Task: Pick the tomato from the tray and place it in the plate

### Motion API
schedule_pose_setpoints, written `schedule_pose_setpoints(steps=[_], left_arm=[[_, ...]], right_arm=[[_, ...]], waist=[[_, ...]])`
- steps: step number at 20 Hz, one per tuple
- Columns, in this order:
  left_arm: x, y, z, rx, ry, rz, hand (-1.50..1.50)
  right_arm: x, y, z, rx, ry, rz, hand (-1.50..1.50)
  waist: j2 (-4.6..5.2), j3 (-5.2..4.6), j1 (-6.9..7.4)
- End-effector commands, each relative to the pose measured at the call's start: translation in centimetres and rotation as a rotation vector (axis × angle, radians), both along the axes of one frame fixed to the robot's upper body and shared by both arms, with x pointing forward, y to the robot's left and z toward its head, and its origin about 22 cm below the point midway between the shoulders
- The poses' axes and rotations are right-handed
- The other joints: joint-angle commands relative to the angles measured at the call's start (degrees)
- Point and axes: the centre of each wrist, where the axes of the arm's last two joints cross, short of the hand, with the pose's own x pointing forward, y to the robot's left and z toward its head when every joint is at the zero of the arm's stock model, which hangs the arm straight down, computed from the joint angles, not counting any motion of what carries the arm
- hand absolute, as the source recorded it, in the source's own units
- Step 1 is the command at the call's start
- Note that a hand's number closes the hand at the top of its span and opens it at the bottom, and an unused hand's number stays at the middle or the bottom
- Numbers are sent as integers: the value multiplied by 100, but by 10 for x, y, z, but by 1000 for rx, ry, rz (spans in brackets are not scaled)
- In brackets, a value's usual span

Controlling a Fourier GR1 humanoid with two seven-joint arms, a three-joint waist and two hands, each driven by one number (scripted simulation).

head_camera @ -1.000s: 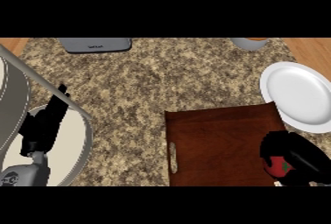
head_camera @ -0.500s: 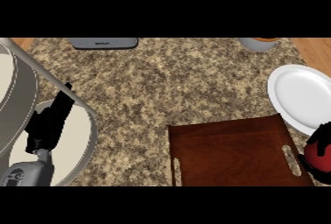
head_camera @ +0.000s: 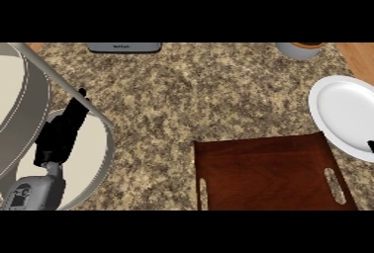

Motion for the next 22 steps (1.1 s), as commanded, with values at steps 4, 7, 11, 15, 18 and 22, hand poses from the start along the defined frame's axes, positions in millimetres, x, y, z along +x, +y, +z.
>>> schedule_pose_setpoints(steps=[4,7,11,15,18,22], left_arm=[[-4,0,10,3,-2,-13,0],[10,-9,-8,5,5,-40,0],[16,9,9,17,-13,-17,0],[10,-13,-2,9,-16,-52,0],[13,-16,9,20,-18,-42,0],[8,-17,-1,12,-2,-28,0]], right_arm=[[34,-31,-27,-54,40,-53,150],[35,-49,-20,-136,111,-75,150],[46,-46,-31,-46,274,-52,150],[44,-48,-43,-94,338,48,-150],[42,-59,-34,-28,261,110,-150],[34,-69,-29,56,63,174,-150]], waist=[[17,14,111],[51,14,98],[82,20,204],[97,32,254],[74,35,217],[64,40,131]])
